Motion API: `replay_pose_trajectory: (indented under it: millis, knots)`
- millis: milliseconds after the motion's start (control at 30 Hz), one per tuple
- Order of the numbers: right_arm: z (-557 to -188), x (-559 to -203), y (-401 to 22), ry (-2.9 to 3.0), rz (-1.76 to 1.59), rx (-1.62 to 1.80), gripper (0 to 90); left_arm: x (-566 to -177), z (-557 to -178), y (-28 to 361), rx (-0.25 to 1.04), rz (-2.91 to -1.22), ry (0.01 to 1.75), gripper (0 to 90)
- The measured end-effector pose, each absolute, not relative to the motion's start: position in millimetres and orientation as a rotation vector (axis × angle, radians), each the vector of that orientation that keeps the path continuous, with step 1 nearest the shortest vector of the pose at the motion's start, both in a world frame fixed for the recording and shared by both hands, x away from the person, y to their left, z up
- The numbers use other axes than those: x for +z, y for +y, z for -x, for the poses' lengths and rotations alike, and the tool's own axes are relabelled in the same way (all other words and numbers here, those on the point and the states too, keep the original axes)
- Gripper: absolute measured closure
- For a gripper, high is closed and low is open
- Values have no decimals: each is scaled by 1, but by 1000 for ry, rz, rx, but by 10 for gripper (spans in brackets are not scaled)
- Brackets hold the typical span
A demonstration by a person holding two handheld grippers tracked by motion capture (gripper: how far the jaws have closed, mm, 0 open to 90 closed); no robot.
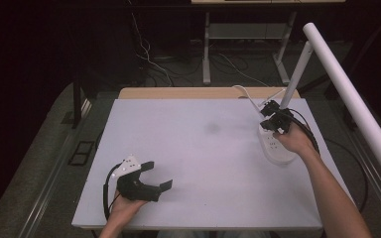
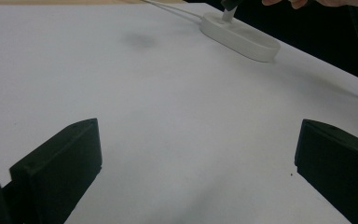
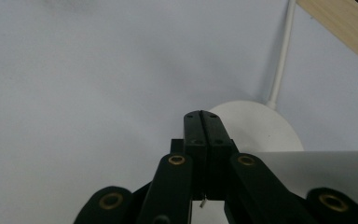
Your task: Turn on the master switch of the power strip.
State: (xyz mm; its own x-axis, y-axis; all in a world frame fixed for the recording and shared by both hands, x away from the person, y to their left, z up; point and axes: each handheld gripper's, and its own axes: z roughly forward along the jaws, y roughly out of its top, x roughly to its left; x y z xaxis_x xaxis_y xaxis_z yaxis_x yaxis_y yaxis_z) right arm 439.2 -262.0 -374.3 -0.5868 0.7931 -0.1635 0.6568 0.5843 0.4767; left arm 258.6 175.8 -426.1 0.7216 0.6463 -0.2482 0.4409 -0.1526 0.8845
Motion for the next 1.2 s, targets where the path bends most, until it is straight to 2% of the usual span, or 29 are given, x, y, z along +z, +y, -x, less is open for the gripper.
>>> replay_pose_trajectory:
  millis: [1200]
  knots:
    - [-451,-401,-267,2408,-1235,456,893,-426,-259,176,226,-1798,852,0]
